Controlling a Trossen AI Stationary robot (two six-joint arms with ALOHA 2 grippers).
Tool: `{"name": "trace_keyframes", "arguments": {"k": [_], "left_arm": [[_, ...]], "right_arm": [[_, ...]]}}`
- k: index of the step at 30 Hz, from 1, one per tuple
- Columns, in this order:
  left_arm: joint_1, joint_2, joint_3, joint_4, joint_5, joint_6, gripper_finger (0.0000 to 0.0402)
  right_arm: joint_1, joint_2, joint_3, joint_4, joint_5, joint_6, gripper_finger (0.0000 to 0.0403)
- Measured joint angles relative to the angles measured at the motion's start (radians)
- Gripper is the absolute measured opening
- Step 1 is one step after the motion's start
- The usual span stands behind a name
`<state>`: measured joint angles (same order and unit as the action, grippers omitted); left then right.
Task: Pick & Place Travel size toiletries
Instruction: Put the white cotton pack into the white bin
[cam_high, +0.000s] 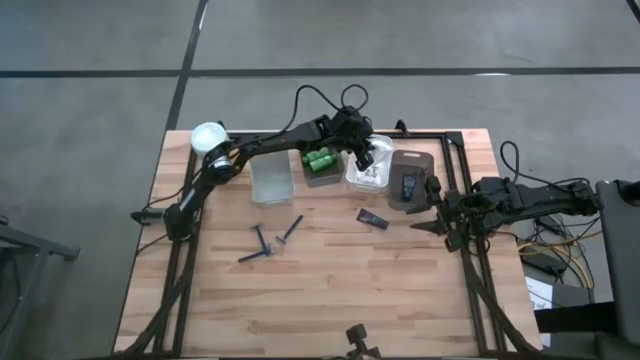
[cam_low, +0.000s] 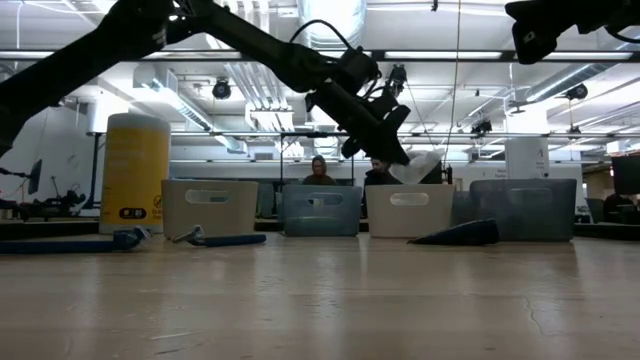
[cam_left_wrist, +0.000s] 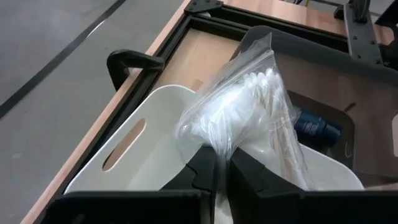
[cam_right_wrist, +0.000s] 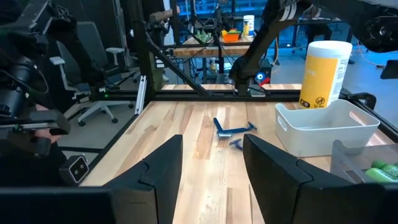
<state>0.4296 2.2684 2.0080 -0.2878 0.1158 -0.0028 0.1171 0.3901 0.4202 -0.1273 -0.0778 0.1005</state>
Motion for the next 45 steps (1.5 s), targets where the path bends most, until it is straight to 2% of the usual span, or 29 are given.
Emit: {"name": "trace_keyframes", "arguments": {"k": [10,14,21,25,40,45], "left_arm": [[0.003,0.001,-0.017,-0.008,0.000,-0.003,0.0035],[0.003,0.001,-0.017,-0.015,0.000,-0.003,0.0072],[0.003,0.001,-0.017,-0.058,0.007,-0.008,0.0164],[0.005,-0.021,-0.017,-0.091,0.022,0.009,0.0195],[-0.030,-0.110,-0.017,-0.075,0.018,-0.006,0.0177],[-0.064,-0.148,-0.017,-0.091,-0.092,0.025,0.0170]], "right_arm": [[0.000,0.000,0.000,-0.017,0.000,0.009,0.0184],[0.000,0.000,0.000,-0.017,0.000,0.009,0.0191],[0.000,0.000,0.000,-0.017,0.000,0.012,0.0200],[0.000,0.000,0.000,-0.017,0.000,0.012,0.0199],[0.000,0.005,0.000,-0.018,0.001,0.012,0.0158],[0.000,0.005,0.000,-0.018,0.001,0.012,0.0144]]}}
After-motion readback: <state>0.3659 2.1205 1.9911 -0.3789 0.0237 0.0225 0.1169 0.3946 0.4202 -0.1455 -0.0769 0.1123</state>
